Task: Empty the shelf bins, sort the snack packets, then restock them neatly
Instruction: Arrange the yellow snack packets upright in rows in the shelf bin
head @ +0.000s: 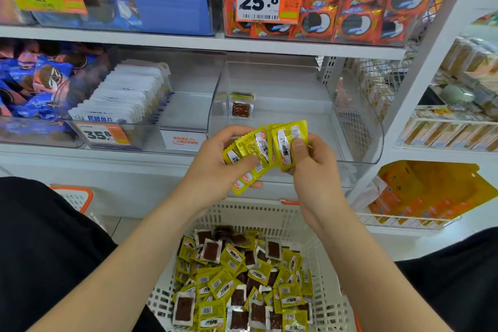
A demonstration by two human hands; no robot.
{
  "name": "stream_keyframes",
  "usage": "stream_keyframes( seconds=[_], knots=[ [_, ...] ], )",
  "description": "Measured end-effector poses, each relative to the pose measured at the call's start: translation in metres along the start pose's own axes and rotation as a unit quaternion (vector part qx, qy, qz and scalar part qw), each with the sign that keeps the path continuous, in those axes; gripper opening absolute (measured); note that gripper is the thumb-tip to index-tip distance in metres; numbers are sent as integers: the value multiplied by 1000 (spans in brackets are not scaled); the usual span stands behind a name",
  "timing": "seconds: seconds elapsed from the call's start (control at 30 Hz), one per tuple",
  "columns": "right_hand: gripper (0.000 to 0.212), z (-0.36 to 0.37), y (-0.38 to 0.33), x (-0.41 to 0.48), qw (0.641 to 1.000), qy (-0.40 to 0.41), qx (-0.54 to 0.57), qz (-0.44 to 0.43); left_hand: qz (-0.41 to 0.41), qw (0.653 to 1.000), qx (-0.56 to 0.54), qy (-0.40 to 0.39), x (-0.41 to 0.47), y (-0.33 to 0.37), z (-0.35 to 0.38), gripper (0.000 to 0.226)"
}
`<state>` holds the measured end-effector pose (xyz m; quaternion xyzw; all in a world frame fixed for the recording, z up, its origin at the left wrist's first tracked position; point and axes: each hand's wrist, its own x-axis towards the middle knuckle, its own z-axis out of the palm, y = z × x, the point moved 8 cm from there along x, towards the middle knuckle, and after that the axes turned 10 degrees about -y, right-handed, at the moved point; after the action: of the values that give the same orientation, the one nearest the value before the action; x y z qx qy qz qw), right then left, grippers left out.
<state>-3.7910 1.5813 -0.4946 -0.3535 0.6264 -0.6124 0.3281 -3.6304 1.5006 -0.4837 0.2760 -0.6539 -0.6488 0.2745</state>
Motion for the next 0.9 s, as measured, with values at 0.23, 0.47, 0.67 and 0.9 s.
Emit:
stream_keyframes(
  seconds=[0.23, 0.47, 0.67, 0.9],
  knots=[
    [28, 22, 14, -17, 985, -16, 135, 106, 64, 995, 44, 57, -1, 8, 0, 45],
    [25, 11, -2, -5, 1000, -14, 3, 11, 14, 999, 41, -26, 3, 3, 0, 48],
    [20, 0, -39, 9, 971, -67, -190, -130, -68, 993, -35, -95, 3, -11, -3, 55],
    [31, 12, -51, 5, 893, -239, -330, -192, -72, 991, 3, -110, -2, -7, -7, 26]
  ],
)
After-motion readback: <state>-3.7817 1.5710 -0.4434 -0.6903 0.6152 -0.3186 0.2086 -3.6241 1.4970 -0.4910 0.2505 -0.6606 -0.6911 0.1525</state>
